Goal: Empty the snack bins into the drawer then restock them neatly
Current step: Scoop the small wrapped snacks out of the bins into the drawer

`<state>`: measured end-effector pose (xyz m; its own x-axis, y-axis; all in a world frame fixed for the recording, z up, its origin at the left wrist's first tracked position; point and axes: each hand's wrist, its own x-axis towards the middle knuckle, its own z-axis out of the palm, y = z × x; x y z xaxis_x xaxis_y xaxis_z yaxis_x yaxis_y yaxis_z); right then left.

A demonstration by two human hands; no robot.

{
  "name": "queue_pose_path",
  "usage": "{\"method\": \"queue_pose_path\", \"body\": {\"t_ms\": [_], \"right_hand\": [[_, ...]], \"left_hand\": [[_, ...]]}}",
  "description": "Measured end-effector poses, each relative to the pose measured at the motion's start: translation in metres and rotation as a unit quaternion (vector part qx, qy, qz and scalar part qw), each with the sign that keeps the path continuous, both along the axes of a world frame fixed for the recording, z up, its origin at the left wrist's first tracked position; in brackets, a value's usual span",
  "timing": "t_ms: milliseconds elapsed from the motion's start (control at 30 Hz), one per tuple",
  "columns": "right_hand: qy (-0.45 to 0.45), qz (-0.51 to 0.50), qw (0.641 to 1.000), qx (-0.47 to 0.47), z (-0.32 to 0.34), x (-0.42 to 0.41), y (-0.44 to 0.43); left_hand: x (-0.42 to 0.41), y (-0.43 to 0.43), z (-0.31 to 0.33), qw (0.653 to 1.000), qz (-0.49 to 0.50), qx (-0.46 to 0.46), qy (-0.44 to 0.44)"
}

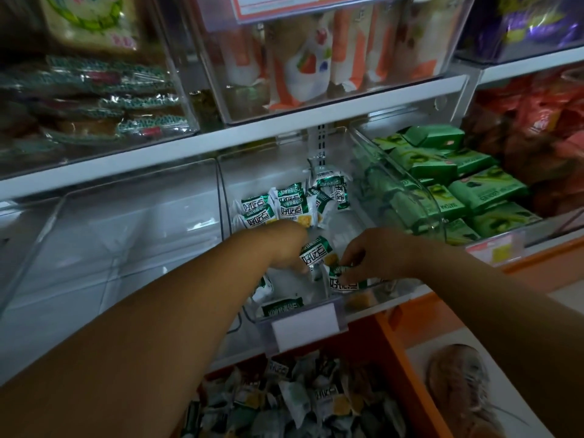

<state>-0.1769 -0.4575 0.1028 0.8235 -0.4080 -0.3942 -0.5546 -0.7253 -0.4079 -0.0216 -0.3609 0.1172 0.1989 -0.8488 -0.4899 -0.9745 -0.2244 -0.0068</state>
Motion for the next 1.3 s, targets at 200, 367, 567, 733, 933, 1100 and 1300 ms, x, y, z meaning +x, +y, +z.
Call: {"method": "queue_pose_path", "body": {"t_ms": [200,367,567,733,933,1100,1300], "right_hand": [[-0.124,-0.053,0.991,-0.002,0.001,-0.004,0.001],[-0.298,-0.104,0.949,-0.004,0.03,-0.018,0.018],[-0.333,-0.105,0.937,-0.003,0.076,-0.054,0.054],[-0.301,-0.105,0.946,0.059,0.057,-0.1,0.099],[-0.103,-0.069,0.984,0.125,-0.028,-0.107,0.131],[-0.033,-0.123,0.976,0.178,-0.122,-0.098,0.142],[0.002,-0.163,0.959,0.233,-0.199,-0.09,0.162]], "left_hand": [[-0.004,0.015,0.024,0.995,0.034,-0.094,-0.002],[0.004,0.048,0.062,0.97,0.081,-0.23,-0.004],[-0.016,0.118,0.093,0.934,0.11,-0.331,0.075],[-0.05,0.183,0.078,0.936,0.133,-0.28,0.166],[-0.078,0.224,-0.027,0.959,0.151,-0.156,0.18],[-0.093,0.235,-0.128,0.931,0.245,-0.131,0.238],[-0.1,0.244,-0.214,0.936,0.287,-0.109,0.172]]}}
